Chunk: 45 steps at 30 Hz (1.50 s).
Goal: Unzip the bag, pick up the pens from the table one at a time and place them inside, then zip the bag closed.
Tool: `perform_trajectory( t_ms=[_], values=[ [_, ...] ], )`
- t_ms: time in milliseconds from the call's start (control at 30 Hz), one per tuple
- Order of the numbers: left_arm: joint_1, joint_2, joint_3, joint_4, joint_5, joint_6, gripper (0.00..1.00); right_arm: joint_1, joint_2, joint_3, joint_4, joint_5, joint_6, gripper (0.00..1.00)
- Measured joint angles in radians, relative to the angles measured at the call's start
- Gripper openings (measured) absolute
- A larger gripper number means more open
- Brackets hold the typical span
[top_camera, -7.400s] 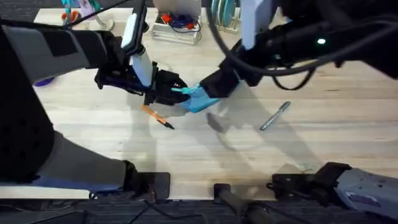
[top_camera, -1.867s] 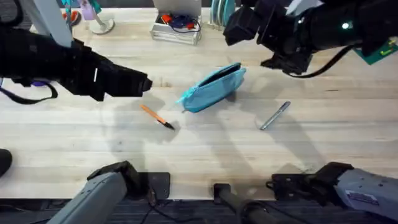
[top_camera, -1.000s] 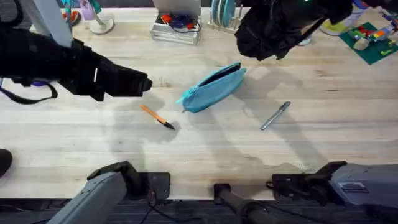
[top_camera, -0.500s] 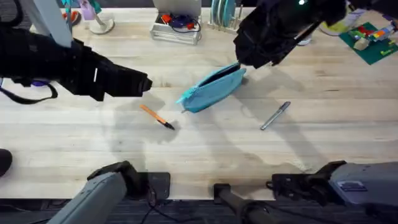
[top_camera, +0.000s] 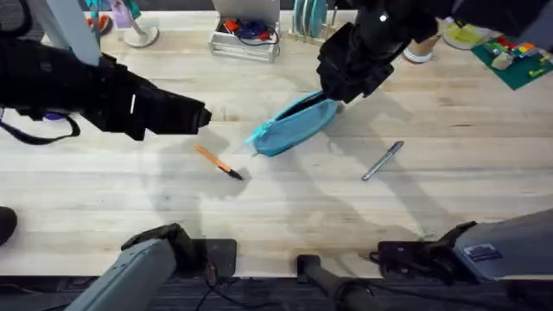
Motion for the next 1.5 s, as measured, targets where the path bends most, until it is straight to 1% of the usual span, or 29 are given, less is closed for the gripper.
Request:
perform_trajectory(
  t_ms=[267, 600, 867, 1167, 1500],
  values=[
    [0.000, 0.000, 0.000, 0.000, 0.000, 0.000, 0.995, -0.013, 0.048, 0.000, 0.015, 0.000, 0.003, 0.033],
    [0.000, 0.000, 0.000, 0.000, 0.000, 0.000, 0.995, -0.048, 0.051, 0.000, 0.074, 0.000, 0.002, 0.032],
    [0.000, 0.000, 0.000, 0.000, 0.000, 0.000, 0.995, -0.050, 0.056, 0.000, 0.073, -0.001, -0.001, 0.032],
    [0.000, 0.000, 0.000, 0.000, 0.000, 0.000, 0.996, -0.050, 0.116, 0.000, 0.073, -0.008, -0.001, 0.033],
    [0.000, 0.000, 0.000, 0.000, 0.000, 0.000, 0.995, -0.050, 0.121, 0.000, 0.060, -0.008, -0.001, 0.033]
  ],
)
